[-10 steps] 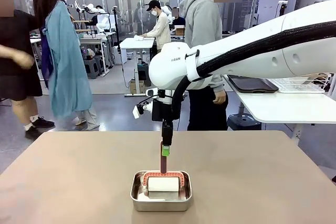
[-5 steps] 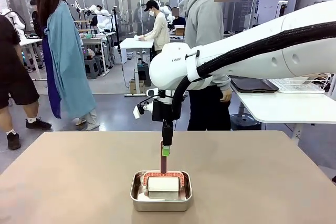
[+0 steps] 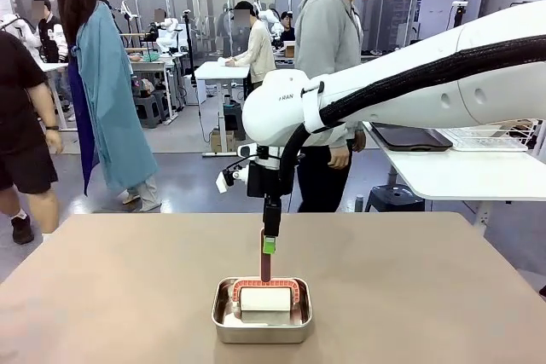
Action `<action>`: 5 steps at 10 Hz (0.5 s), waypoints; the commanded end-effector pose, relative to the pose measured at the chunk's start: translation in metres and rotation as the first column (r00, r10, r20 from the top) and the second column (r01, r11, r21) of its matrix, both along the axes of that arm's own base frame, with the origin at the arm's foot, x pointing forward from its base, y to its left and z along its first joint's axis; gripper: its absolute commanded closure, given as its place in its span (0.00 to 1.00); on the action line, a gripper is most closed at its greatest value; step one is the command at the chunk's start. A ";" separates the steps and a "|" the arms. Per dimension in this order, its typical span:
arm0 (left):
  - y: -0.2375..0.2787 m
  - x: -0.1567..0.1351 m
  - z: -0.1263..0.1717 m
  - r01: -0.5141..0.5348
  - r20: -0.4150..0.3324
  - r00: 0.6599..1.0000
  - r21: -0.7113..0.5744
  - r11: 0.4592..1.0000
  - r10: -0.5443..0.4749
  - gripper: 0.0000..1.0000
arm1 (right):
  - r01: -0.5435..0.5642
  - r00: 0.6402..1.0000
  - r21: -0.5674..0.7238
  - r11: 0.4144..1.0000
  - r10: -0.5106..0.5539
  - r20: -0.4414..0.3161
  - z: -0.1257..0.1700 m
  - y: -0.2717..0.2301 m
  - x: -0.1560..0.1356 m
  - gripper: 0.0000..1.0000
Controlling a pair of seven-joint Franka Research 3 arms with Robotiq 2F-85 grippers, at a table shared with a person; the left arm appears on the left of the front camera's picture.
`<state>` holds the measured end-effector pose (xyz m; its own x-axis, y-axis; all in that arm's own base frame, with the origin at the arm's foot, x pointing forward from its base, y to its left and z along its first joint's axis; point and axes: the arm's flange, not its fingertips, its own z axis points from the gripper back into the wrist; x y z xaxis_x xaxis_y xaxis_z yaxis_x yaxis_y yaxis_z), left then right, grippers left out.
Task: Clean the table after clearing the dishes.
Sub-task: Place the Lint Roller back on top of the Airtight Container.
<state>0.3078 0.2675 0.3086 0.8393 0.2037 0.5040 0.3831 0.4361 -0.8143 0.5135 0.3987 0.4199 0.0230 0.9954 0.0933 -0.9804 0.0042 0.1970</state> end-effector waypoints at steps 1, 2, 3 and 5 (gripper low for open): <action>-0.001 -0.004 0.005 -0.001 -0.021 1.000 0.016 1.000 0.002 0.00 | -0.003 1.000 -0.003 1.000 0.003 0.000 0.002 0.001 -0.002 0.00; -0.001 -0.004 0.005 -0.001 -0.021 1.000 0.016 1.000 0.002 0.00 | -0.003 1.000 -0.003 1.000 0.003 0.000 0.002 0.001 -0.002 0.00; -0.001 -0.004 0.005 -0.001 -0.021 1.000 0.016 1.000 0.002 0.00 | 0.000 1.000 0.000 1.000 0.000 0.000 0.000 0.000 0.000 0.01; -0.001 -0.004 0.005 -0.001 -0.021 1.000 0.016 1.000 0.002 0.00 | 0.235 0.962 0.133 0.963 -0.210 -0.176 0.018 -0.063 0.026 0.00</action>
<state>0.3075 0.2677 0.3087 0.8391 0.2044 0.5040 0.3828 0.4364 -0.8143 0.5333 0.3669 0.4257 0.1477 0.9765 0.1570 -0.9544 0.0991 0.2815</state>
